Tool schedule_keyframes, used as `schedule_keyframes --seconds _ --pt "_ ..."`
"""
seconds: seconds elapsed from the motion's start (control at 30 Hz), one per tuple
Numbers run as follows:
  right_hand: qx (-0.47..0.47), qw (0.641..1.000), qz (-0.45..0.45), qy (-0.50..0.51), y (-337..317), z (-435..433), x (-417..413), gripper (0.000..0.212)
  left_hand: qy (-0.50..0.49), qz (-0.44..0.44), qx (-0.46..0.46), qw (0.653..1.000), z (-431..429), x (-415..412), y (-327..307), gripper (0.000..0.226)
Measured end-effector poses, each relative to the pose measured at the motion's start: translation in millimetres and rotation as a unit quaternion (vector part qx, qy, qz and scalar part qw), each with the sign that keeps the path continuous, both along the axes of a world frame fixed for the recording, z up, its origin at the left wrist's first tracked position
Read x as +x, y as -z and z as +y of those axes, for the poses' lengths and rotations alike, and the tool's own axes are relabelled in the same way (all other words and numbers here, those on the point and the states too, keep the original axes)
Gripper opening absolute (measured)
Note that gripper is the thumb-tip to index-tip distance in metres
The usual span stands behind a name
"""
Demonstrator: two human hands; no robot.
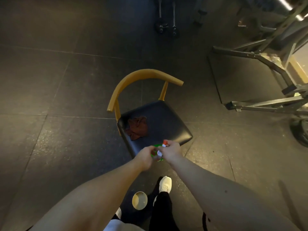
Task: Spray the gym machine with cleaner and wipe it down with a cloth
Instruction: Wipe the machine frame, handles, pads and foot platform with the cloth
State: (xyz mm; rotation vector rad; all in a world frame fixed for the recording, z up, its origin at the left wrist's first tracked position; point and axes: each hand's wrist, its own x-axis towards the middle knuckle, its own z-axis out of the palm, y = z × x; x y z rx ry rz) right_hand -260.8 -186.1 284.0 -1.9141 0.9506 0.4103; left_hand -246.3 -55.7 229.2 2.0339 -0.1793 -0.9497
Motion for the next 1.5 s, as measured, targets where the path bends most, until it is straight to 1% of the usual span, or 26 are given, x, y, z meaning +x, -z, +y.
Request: schedule_keyframes --seconds 0.07,0.2,0.27,0.33,0.4,0.43,0.47,0.5,0.57,0.6,0.67,0.73,0.8,0.87,0.9,0.93,0.97,1.0,1.03,1.07,1.13,1.23,1.37,1.43,1.47,1.5 --pt "0.014 1.000 0.008 -0.011 12.6 -20.6 23.4 0.046 -0.026 0.023 0.001 0.999 -20.7 18.8 9.9 0.037" --pt "0.038 0.998 0.036 -0.045 49.9 -56.8 71.0 0.043 -0.096 0.050 0.014 0.994 -59.4 54.6 39.8 0.029" --pt "0.042 0.997 0.042 -0.043 71.1 -68.6 92.4 0.044 -0.126 0.070 0.003 0.990 -73.4 73.4 55.9 0.022" --pt "0.050 0.997 0.046 -0.031 94.8 -76.8 114.0 0.040 -0.150 0.084 0.001 0.985 -84.4 93.3 76.0 0.015" --pt "0.058 0.997 0.054 -0.013 119.4 -84.0 134.8 0.023 -0.170 0.084 -0.008 0.982 -91.0 113.5 113.0 0.013" --pt "0.062 0.997 0.055 0.002 130.8 -86.5 145.3 0.012 -0.176 0.083 -0.013 0.981 -93.5 124.2 125.7 0.010" --pt "0.064 0.996 0.061 0.019 143.7 -88.6 154.3 0.006 -0.176 0.091 -0.019 0.980 -96.6 134.6 136.0 0.010" --pt "0.067 0.995 0.060 0.035 156.4 -90.1 162.3 0.005 -0.174 0.102 -0.022 0.979 -98.9 143.8 150.4 0.011" --pt "0.081 0.992 0.059 0.074 177.9 -91.2 175.6 0.018 -0.170 0.098 -0.029 0.980 -102.5 160.6 164.3 0.007" --pt "0.089 0.989 0.057 0.100 186.9 -92.2 180.3 0.020 -0.168 0.099 -0.035 0.980 -103.9 167.0 173.1 0.007" --pt "0.095 0.986 0.041 0.131 197.2 -92.7 187.6 0.013 -0.170 0.114 -0.056 0.977 -105.3 175.7 184.6 0.006" --pt "0.107 0.981 0.037 0.158 198.5 -93.3 194.4 0.018 -0.149 0.110 -0.054 0.981 -107.3 184.9 194.9 0.013" --pt "0.116 0.977 0.038 0.177 196.8 -92.5 196.4 0.019 -0.118 0.102 -0.041 0.987 -105.5 189.6 195.4 0.032" --pt "0.124 0.970 0.019 0.208 194.6 -89.7 193.0 0.038 -0.093 0.109 -0.034 0.989 -99.6 192.3 193.9 0.040" --pt "0.122 0.962 0.010 0.243 193.5 -86.1 187.9 0.043 -0.095 0.109 -0.023 0.989 -94.4 192.5 193.8 0.046" --pt "0.113 0.951 0.005 0.287 193.0 -81.3 181.5 0.038 -0.104 0.110 -0.014 0.988 -87.9 194.0 194.1 0.052" --pt "0.103 0.937 0.006 0.335 193.9 -74.3 173.4 0.023 -0.112 0.108 -0.008 0.988 -80.0 196.5 194.2 0.054" --pt "0.099 0.921 0.014 0.377 197.6 -65.2 164.5 0.014 -0.117 0.104 0.003 0.988 -70.8 199.7 195.4 0.053" --pt "0.107 0.909 0.031 0.400 201.5 -53.8 156.5 0.014 -0.119 0.098 0.025 0.988 -60.2 203.2 196.7 0.049" --pt "0.124 0.905 0.055 0.402 205.3 -40.6 151.0 0.016 -0.120 0.088 0.054 0.987 -48.5 207.0 199.2 0.046" --pt "0.153 0.911 0.100 0.371 217.6 -13.0 147.8 0.017 -0.107 0.051 0.132 0.984 -23.7 216.3 204.9 0.044" --pt "0.181 0.924 0.114 0.319 243.7 24.5 162.7 0.027 -0.054 -0.013 0.235 0.970 9.9 227.6 219.1 0.051" --pt "0.175 0.935 0.076 0.300 285.3 52.1 191.0 0.055 -0.003 -0.001 0.259 0.966 32.5 235.0 250.8 0.063" --pt "0.147 0.941 0.078 0.294 303.8 58.0 198.8 0.065 0.016 -0.006 0.265 0.964 36.9 236.2 265.0 0.066" --pt "0.127 0.944 0.087 0.291 308.0 59.0 200.9 0.065 0.020 -0.007 0.262 0.965 38.3 236.8 270.3 0.067" --pt "0.113 0.946 0.097 0.288 313.6 58.9 201.5 0.059 0.021 -0.002 0.255 0.967 39.1 237.2 275.6 0.066"
